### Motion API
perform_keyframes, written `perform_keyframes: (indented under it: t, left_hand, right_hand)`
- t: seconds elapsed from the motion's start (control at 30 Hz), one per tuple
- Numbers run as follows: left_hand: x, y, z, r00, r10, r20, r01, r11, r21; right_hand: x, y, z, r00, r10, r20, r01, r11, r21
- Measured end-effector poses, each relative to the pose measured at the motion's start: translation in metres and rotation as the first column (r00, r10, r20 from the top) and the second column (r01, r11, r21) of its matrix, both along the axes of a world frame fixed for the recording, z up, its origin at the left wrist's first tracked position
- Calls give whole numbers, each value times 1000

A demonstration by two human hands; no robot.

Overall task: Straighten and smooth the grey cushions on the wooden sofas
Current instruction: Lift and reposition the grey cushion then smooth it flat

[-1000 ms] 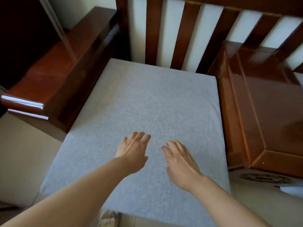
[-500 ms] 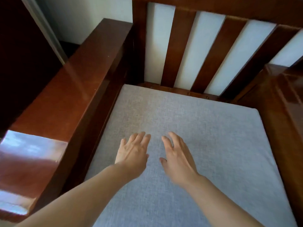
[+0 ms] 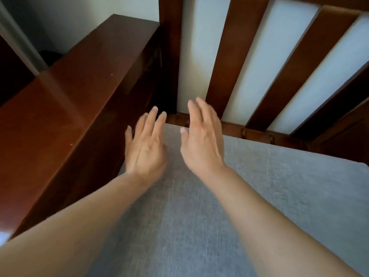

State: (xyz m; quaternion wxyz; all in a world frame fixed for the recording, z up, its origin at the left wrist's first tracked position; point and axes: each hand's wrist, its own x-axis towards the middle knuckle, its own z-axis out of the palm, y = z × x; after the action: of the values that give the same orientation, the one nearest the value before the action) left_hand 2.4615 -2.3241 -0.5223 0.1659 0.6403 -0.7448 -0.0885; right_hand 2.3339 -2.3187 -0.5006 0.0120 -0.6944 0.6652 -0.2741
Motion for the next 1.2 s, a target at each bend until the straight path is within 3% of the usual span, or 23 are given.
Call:
perform_keyframes:
  t: [0.03,0.17,0.23,0.3,0.33,0.4,0.43,0.5,0.53,0.6,0.67,0.7,0.73,0.77,0.83,0.9,0.93,1.0,1.07,1.1,1.2]
  left_hand:
    - [-2,-6,-17,1000,16,-10,-16,1000,13]
    - [2,-12,-82,977,-10,212,-37,976,215]
    - [3,-15,-76,975,-32,220,-32,959,281]
    - [-12,-17,-49,992,18,124,-43,977,207]
    - [-26,-16,-38,998,44,40,-48,992,114]
    - [-63,1,-31,996,26,-84,-29,999,-37]
    - [-77,13,-36,998,-5,-63,4,1000,-23]
    - [-91,33,-61,989,-62,131,41,987,156]
    - [-88,31,-70,974,-65,217,7,966,257]
    - [-98,23,-60,974,-22,225,-50,950,309]
    - [-127,22,-35,998,8,69,-16,993,117]
    - [-146,29,-27,1000,-8,-20,8,1000,25]
    - [-166,40,-25,994,-44,-100,43,999,-12]
    - [-186,56,-32,991,-93,-94,94,996,11]
    - [-205,80,-57,986,-139,92,119,974,191]
    - [-226,67,-60,987,-71,141,18,936,351]
    - [-239,62,-47,993,-38,113,-4,939,345]
    - [-278,60,-20,1000,-15,-2,15,985,174]
    - [-311,76,-7,988,-89,-128,91,996,14]
    - [-329,94,-16,979,-169,-114,172,985,15]
    - [-354,134,-64,932,-342,124,301,915,267]
  right_hand:
    - [-2,-7,-17,1000,2,-19,-2,1000,-12]
    - [-8,6,-97,974,155,-167,-70,901,428]
    - [-11,2,-98,972,196,-129,-103,851,515]
    - [-21,-5,-66,987,157,-40,-123,889,441]
    - [-33,-5,-51,996,87,-6,-81,944,320]
    - [-71,11,-43,996,-86,-31,88,994,72]
    - [-86,25,-49,987,-132,-96,138,988,63]
    - [-108,54,-71,972,-14,-235,94,937,337]
    - [-113,55,-85,972,58,-227,53,890,452]
    - [-131,47,-75,988,57,-141,24,857,515]
    - [-155,43,-45,993,-88,-79,107,955,276]
    - [-173,49,-38,981,-182,-72,189,976,110]
    - [-189,59,-39,967,-242,-83,246,968,51]
    - [-203,75,-49,964,-227,-137,245,960,133]
    - [-217,105,-76,975,-93,-202,175,881,440]
    - [-248,105,-79,989,-56,-135,119,843,524]
    - [-261,104,-67,989,-106,-108,144,871,469]
    - [-297,105,-37,956,-289,-55,294,940,173]
    - [-325,117,-33,909,-416,0,415,908,-58]
    - [-336,130,-43,890,-452,-57,451,892,-20]
    - [-351,155,-88,903,-357,-242,430,778,459]
